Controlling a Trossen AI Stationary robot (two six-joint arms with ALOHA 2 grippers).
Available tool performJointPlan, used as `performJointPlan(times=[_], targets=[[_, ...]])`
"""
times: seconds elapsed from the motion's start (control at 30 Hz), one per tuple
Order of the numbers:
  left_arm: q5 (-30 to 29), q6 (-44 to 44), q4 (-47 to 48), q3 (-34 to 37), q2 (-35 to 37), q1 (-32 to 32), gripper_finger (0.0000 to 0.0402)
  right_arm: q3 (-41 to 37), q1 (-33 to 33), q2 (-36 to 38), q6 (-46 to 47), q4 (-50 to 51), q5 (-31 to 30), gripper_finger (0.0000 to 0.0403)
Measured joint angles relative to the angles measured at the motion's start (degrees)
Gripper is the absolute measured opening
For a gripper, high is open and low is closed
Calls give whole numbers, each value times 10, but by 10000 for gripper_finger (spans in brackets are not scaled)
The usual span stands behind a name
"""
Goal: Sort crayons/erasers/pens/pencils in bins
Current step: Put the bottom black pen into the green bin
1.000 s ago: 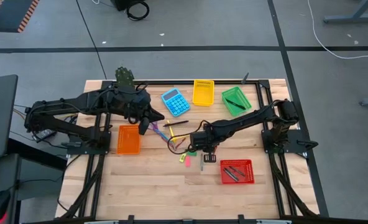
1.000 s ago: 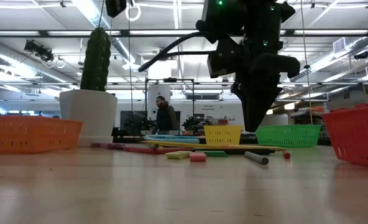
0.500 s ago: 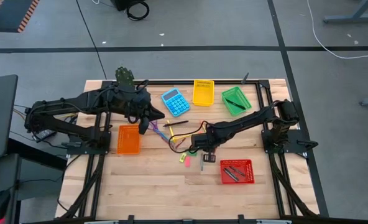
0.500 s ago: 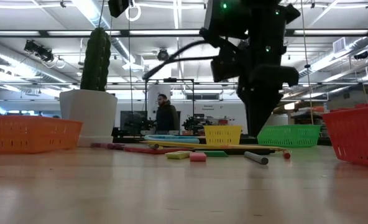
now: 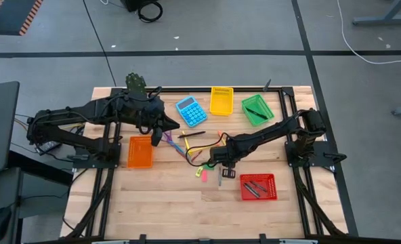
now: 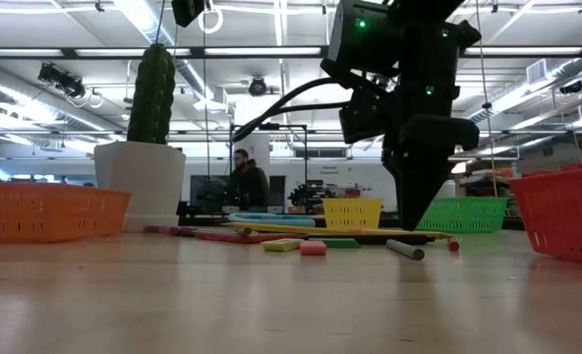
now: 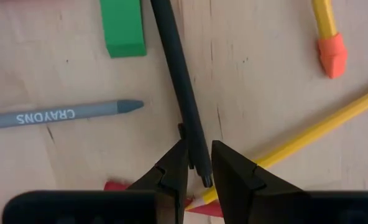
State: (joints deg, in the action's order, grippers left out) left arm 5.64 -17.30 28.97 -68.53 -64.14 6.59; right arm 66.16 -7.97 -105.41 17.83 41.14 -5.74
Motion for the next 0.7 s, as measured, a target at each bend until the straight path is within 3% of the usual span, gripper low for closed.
performJointPlan(times=[0.33,0.7], targets=[[0,-3,0,0,0,0,23,0,0,0,0,-11,2,107],[0,-5,1,0,0,0,27,-38,0,0,4,-48,19,106]])
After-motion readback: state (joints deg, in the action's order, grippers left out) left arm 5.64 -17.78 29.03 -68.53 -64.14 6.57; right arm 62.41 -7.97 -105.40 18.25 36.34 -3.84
